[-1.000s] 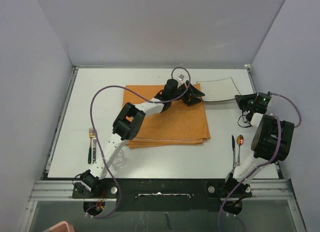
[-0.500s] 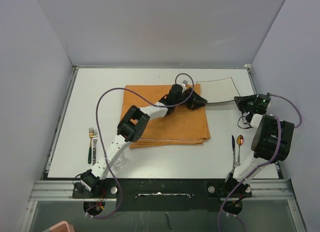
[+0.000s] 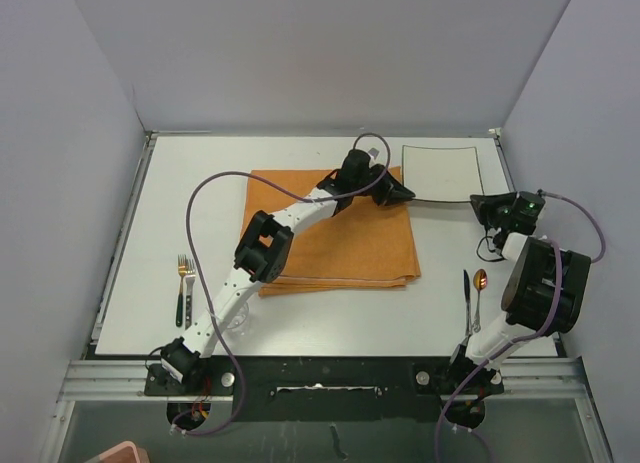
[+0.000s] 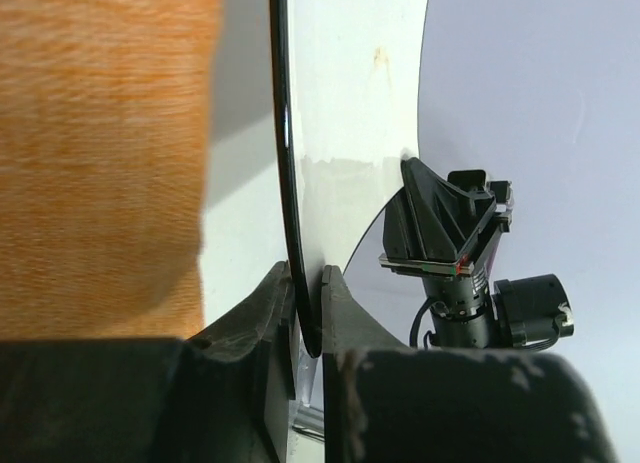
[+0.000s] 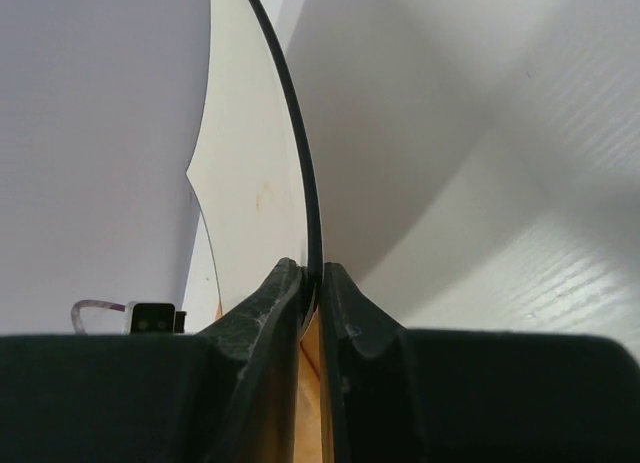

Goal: Set the dinner table for one person
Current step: Pick up the plate at the center of the board, then place the plate on the napkin, then adjust the plate on the napkin.

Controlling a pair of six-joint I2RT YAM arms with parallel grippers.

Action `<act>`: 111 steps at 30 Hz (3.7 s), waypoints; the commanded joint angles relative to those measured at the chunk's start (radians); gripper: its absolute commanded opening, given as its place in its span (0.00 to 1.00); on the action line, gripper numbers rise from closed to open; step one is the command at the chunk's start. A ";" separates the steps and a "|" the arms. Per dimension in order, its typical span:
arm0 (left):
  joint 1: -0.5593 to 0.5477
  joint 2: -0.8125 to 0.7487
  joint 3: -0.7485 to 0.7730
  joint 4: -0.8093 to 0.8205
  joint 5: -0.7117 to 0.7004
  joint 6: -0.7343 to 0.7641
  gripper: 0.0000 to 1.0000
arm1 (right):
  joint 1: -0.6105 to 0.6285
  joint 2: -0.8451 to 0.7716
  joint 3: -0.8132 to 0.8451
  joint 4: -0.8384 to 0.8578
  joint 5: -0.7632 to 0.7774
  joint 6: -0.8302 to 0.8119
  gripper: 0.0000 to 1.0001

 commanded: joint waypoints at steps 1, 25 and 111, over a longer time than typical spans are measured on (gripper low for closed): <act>-0.001 -0.031 0.143 -0.139 0.004 0.277 0.00 | 0.012 -0.119 0.021 0.160 -0.099 0.016 0.00; 0.089 -0.715 -0.432 -0.542 -0.260 0.921 0.00 | 0.301 -0.237 0.058 -0.069 -0.128 -0.215 0.00; 0.485 -1.103 -1.333 -0.343 -0.276 0.583 0.48 | 0.660 -0.089 0.348 -0.604 -0.069 -0.600 0.40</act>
